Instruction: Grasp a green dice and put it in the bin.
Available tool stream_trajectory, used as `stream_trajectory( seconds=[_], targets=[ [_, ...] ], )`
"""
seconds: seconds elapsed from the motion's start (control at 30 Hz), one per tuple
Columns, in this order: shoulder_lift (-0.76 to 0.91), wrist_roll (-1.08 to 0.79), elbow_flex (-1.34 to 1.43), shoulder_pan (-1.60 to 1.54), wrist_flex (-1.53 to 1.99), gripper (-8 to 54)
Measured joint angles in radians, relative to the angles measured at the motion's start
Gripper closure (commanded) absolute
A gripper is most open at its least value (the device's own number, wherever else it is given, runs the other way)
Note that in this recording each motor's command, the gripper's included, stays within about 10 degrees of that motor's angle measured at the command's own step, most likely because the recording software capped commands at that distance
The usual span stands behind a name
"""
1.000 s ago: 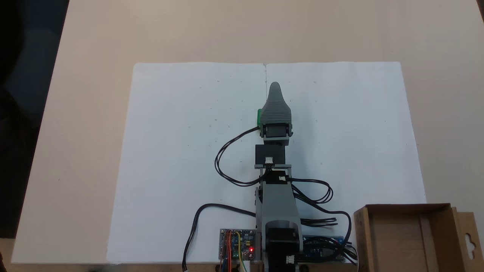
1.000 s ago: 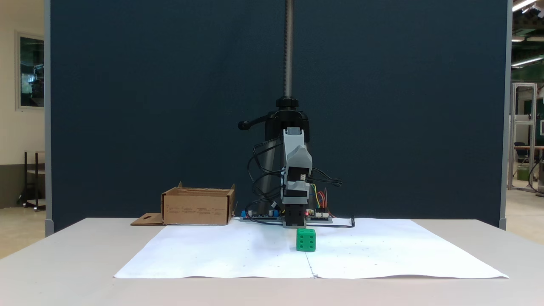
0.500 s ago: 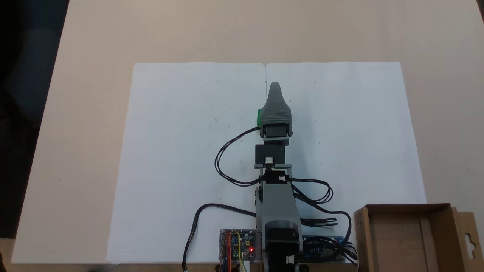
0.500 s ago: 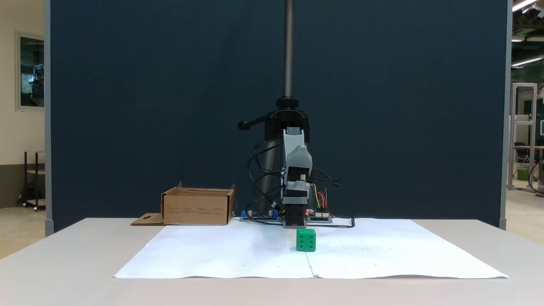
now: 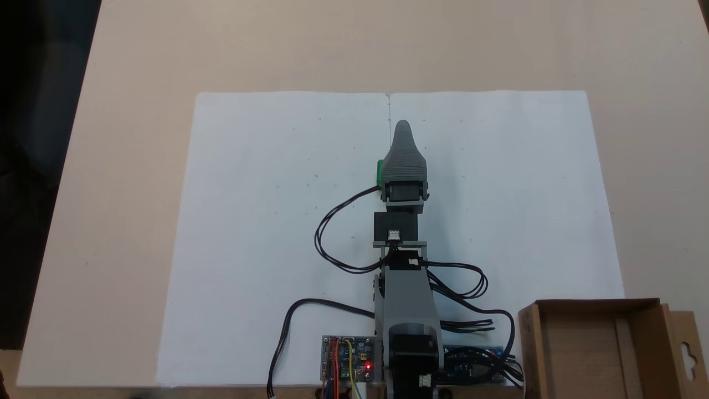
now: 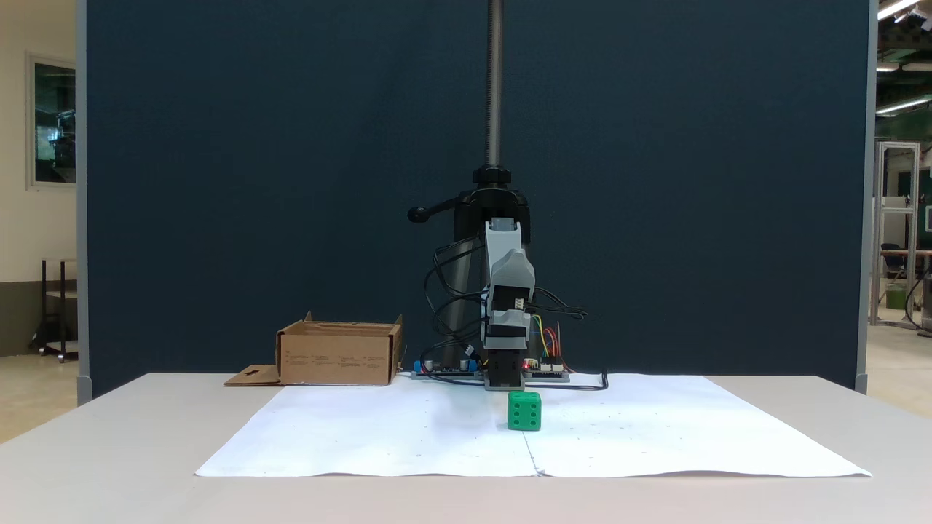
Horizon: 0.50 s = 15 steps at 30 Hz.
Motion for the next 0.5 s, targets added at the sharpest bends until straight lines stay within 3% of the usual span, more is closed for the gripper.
stream_trajectory(
  seconds=[0.23, 0.5],
  targets=[
    [-0.002, 0.0, 0.0, 0.0, 0.0, 0.9],
    [0.0, 0.0, 0.0, 0.0, 0.0, 4.9]
  ],
)
